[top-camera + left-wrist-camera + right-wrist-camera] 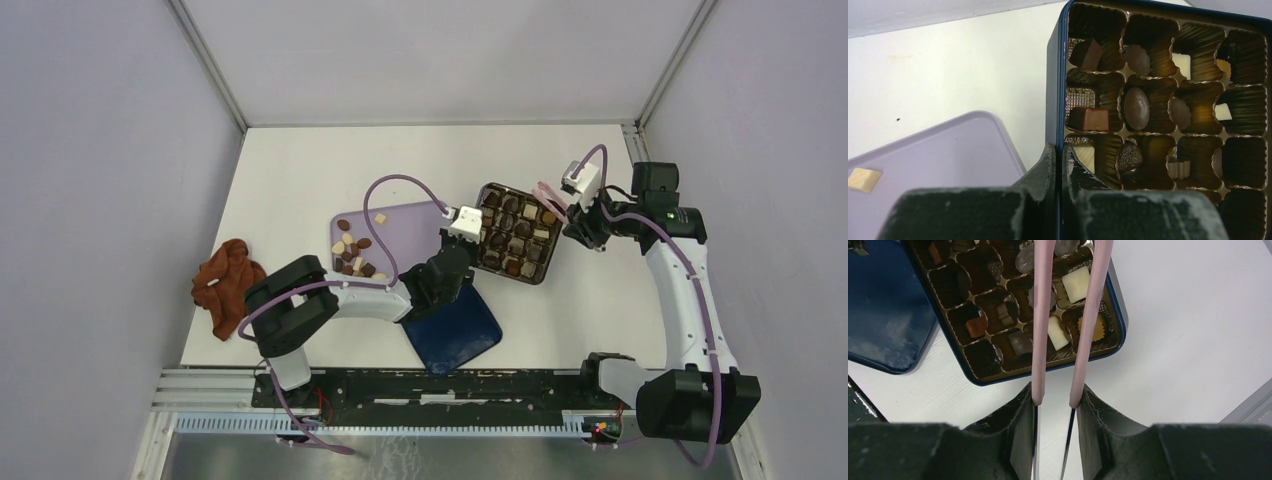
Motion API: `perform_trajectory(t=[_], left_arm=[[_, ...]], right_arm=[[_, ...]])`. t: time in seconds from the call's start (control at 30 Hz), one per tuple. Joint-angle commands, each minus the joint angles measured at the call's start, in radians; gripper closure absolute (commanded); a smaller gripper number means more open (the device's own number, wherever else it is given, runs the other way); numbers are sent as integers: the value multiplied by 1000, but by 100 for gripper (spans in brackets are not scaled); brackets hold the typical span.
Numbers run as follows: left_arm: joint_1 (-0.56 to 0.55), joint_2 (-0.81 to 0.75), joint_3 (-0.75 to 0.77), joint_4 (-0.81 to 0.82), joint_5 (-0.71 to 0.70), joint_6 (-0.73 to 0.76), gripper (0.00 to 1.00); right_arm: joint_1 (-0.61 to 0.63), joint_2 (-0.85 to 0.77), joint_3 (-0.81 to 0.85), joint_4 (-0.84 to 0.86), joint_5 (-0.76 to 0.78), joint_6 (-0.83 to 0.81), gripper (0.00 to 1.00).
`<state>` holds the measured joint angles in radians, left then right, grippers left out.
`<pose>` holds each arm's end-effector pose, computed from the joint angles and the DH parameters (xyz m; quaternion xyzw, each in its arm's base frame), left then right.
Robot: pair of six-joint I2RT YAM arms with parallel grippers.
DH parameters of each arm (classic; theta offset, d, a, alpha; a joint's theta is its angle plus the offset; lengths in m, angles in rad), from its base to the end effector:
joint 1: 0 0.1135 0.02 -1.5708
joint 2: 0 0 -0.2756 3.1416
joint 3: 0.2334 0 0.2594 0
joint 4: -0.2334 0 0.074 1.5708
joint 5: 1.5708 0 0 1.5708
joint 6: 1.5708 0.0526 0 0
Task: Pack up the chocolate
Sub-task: Pick up the fake chocolate from the plate.
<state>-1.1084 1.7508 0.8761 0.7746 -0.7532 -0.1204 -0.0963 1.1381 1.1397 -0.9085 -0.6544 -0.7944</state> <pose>0.2057 -0.3321 0.2182 0.1098 0.7242 -0.1368 0.6670 0.2300 0.0099 0.3329 -0.4046 0.8054 0.1413 0.4094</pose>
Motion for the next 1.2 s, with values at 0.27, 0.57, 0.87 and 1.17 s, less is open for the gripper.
perform_trajectory(t=[0.27, 0.57, 0.87, 1.17], left_arm=[[155, 67, 329, -483, 298, -501, 98], [184, 231, 504, -673, 410, -512, 98], [200, 292, 558, -738, 449, -521, 85], [200, 27, 459, -721, 399, -474, 42]], right_arm=[[-6, 6, 33, -24, -55, -39, 63], [-5, 42, 22, -38, -80, -45, 63], [3, 77, -7, -41, -79, -57, 63], [72, 71, -6, -24, -21, -31, 63]])
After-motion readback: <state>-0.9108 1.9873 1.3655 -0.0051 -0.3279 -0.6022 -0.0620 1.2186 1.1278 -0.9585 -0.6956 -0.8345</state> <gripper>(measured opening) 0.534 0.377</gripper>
